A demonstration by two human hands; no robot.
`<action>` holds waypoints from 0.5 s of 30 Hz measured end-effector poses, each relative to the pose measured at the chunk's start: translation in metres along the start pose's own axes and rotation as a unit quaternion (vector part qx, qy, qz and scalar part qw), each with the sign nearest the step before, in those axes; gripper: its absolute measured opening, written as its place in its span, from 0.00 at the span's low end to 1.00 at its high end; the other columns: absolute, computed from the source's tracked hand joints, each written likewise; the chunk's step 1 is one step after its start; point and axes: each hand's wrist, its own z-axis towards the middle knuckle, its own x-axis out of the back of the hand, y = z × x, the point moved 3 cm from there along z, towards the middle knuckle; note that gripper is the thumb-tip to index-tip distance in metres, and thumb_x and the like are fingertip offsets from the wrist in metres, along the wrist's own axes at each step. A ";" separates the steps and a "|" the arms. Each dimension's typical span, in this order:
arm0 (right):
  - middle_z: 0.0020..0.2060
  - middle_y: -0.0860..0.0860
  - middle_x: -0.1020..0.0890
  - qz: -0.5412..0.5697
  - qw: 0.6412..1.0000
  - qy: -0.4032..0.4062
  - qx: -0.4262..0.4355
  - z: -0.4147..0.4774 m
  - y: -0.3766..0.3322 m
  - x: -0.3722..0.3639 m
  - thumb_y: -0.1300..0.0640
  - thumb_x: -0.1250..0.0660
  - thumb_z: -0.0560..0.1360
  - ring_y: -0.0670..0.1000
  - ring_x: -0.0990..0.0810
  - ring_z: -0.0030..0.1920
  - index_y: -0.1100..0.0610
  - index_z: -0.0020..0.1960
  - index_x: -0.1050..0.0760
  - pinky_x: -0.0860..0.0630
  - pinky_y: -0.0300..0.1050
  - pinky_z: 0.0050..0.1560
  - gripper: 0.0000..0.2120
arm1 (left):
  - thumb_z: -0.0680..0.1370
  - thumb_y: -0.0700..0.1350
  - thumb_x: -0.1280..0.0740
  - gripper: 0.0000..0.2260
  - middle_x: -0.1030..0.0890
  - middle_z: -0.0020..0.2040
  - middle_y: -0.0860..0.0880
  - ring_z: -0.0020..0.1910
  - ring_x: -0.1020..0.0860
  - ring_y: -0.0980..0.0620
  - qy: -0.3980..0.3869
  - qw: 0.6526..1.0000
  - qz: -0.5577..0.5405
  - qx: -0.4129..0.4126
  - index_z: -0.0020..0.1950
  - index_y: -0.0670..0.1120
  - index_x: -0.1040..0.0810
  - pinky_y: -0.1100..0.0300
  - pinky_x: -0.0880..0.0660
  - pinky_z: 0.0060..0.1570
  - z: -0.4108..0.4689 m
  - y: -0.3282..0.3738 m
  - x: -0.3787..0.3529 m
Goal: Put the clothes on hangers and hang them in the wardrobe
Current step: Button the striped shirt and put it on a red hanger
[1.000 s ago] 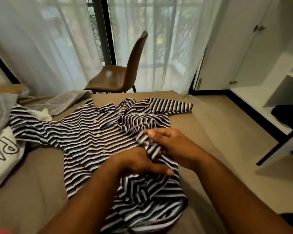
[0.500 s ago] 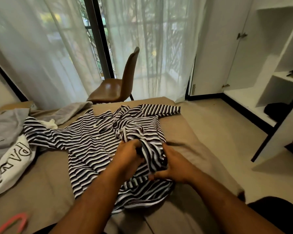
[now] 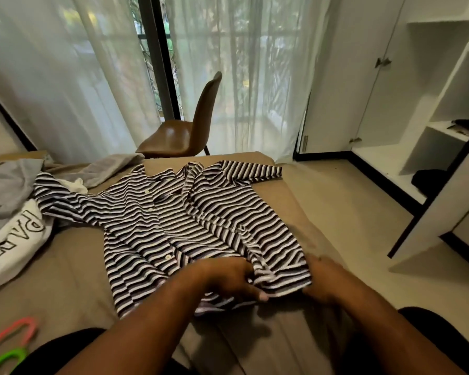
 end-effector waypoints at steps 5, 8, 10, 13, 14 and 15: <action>0.75 0.49 0.38 -0.073 0.986 0.133 0.074 -0.016 -0.064 0.017 0.51 0.35 0.77 0.56 0.40 0.75 0.40 0.78 0.42 0.38 0.60 0.71 0.32 | 0.73 0.56 0.23 0.14 0.15 0.43 0.48 0.43 0.18 0.50 0.091 0.989 -0.051 0.106 0.51 0.48 0.16 0.59 0.24 0.42 -0.040 -0.059 0.038; 0.67 0.48 0.28 -0.049 0.966 0.191 0.165 -0.017 -0.110 0.008 0.54 0.37 0.76 0.54 0.32 0.70 0.41 0.71 0.30 0.35 0.55 0.69 0.24 | 0.68 0.64 0.23 0.25 0.15 0.52 0.46 0.54 0.19 0.46 0.125 0.963 0.114 0.208 0.54 0.46 0.17 0.57 0.24 0.51 -0.063 -0.091 0.040; 0.62 0.48 0.20 0.005 0.967 0.138 0.213 -0.013 -0.133 -0.007 0.54 0.40 0.76 0.54 0.25 0.66 0.44 0.64 0.22 0.29 0.54 0.67 0.19 | 0.64 0.69 0.23 0.34 0.17 0.59 0.45 0.58 0.19 0.44 0.095 0.948 0.161 0.259 0.58 0.46 0.18 0.54 0.23 0.56 -0.066 -0.099 0.024; 0.59 0.49 0.17 -0.008 0.981 0.042 0.188 -0.008 -0.156 -0.028 0.53 0.43 0.78 0.55 0.22 0.63 0.46 0.58 0.20 0.31 0.57 0.67 0.16 | 0.70 0.64 0.25 0.30 0.20 0.65 0.45 0.63 0.21 0.43 0.103 0.943 0.172 0.265 0.65 0.47 0.21 0.51 0.24 0.58 -0.056 -0.094 0.007; 0.58 0.49 0.17 -0.028 0.983 0.042 0.174 -0.007 -0.158 -0.032 0.51 0.44 0.78 0.55 0.22 0.63 0.48 0.57 0.20 0.34 0.59 0.67 0.15 | 0.74 0.58 0.27 0.25 0.21 0.66 0.46 0.65 0.22 0.44 0.126 0.941 0.182 0.257 0.66 0.47 0.22 0.51 0.24 0.59 -0.052 -0.088 0.005; 0.58 0.50 0.17 -0.039 0.985 0.049 0.159 -0.004 -0.159 -0.035 0.49 0.45 0.79 0.55 0.22 0.63 0.48 0.57 0.21 0.35 0.60 0.67 0.15 | 0.77 0.54 0.30 0.21 0.21 0.66 0.46 0.65 0.22 0.44 0.147 0.938 0.191 0.248 0.67 0.47 0.22 0.50 0.24 0.60 -0.048 -0.085 0.004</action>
